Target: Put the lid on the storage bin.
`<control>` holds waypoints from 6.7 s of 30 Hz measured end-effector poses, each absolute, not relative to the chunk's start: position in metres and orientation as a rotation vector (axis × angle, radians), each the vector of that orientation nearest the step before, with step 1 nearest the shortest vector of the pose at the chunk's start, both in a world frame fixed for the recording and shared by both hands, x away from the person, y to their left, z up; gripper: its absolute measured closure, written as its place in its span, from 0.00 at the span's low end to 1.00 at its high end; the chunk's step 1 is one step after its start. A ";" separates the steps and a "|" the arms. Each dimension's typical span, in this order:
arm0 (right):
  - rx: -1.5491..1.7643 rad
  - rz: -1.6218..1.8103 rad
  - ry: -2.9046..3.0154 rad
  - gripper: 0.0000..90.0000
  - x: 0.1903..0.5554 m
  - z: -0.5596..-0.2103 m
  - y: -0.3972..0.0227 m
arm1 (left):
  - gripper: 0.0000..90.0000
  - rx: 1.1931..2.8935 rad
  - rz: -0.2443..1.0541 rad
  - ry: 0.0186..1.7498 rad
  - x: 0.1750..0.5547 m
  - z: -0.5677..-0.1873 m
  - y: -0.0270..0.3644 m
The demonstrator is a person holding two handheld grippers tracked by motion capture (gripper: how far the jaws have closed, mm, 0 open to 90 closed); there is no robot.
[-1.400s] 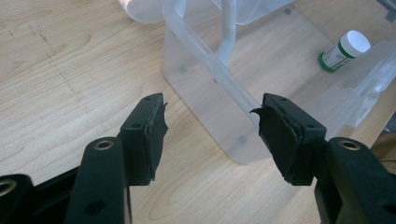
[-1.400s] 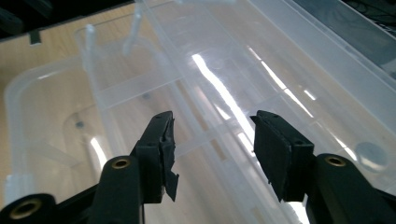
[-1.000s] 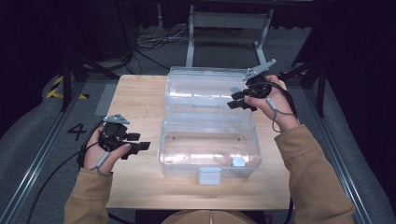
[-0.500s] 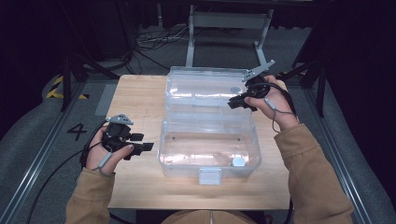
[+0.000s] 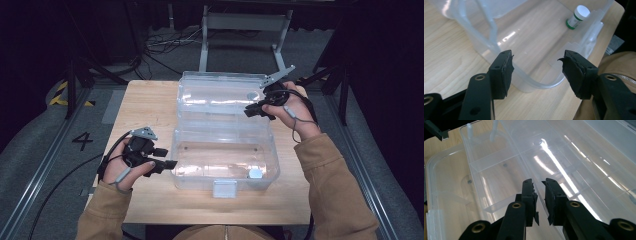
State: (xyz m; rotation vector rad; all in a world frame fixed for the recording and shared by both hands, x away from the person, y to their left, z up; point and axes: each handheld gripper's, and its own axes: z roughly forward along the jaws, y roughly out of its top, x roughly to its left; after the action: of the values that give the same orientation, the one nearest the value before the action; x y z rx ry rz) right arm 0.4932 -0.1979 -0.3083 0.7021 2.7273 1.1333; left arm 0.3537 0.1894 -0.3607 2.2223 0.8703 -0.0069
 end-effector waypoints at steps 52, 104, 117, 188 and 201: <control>0.695 1.146 2.736 0.88 0.480 -0.304 -0.199 | 0.70 2.416 -0.221 0.585 0.352 -0.402 0.131; 0.566 1.122 2.769 0.91 0.443 -0.298 -0.199 | 0.82 2.507 -0.165 0.616 0.353 -0.408 0.122; 0.542 1.117 2.770 0.92 0.435 -0.298 -0.199 | 0.82 2.530 -0.154 0.621 0.353 -0.408 0.120; 0.437 1.094 2.824 0.94 0.397 -0.310 -0.200 | 0.82 2.609 -0.105 0.625 0.351 -0.406 0.115; 0.414 1.088 2.840 0.94 0.392 -0.314 -0.199 | 0.82 2.606 -0.107 0.627 0.351 -0.407 0.115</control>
State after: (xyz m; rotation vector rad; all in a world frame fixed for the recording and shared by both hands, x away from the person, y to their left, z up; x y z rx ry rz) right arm 0.3924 -0.1991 -0.3137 0.4137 2.8400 1.0884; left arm 0.3509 0.1149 -0.4066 2.6060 0.6269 -0.1065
